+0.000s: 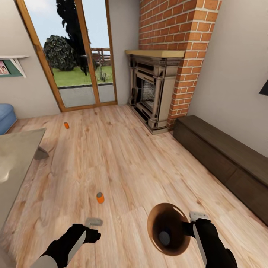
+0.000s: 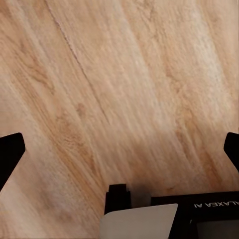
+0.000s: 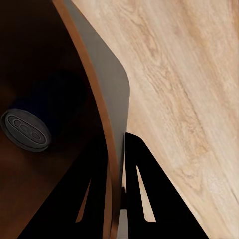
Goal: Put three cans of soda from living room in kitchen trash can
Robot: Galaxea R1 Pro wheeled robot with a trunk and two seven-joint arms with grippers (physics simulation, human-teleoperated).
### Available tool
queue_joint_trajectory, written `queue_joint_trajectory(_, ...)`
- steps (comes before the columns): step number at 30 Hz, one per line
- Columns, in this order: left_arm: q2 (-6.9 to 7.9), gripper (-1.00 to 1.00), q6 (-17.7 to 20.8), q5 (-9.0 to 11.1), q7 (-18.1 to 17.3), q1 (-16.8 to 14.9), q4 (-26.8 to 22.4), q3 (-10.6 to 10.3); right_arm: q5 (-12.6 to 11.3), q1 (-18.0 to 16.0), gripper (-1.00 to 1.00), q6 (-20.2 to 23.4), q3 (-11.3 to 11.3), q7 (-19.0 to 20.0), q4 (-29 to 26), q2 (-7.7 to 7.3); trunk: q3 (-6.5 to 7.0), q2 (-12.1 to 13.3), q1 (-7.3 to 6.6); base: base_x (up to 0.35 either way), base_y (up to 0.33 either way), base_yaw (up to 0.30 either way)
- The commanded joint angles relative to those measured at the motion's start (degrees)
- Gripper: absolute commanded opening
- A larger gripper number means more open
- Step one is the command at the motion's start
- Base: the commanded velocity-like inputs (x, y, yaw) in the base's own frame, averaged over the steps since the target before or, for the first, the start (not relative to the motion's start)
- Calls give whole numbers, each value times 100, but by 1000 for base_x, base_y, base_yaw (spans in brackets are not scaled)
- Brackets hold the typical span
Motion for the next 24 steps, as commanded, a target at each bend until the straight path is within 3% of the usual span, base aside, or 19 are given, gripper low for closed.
queue_joint_trajectory(1,0,100,-1,0,0,0,1,-1,-70,-1,-100,-1,0,22,-2,1,-3,0,0,339,167,-104)
queue_joint_trajectory(24,0,100,-2,-8,-4,0,-3,3,-70,3,-100,-1,0,30,-2,1,-10,0,0,340,142,-11)
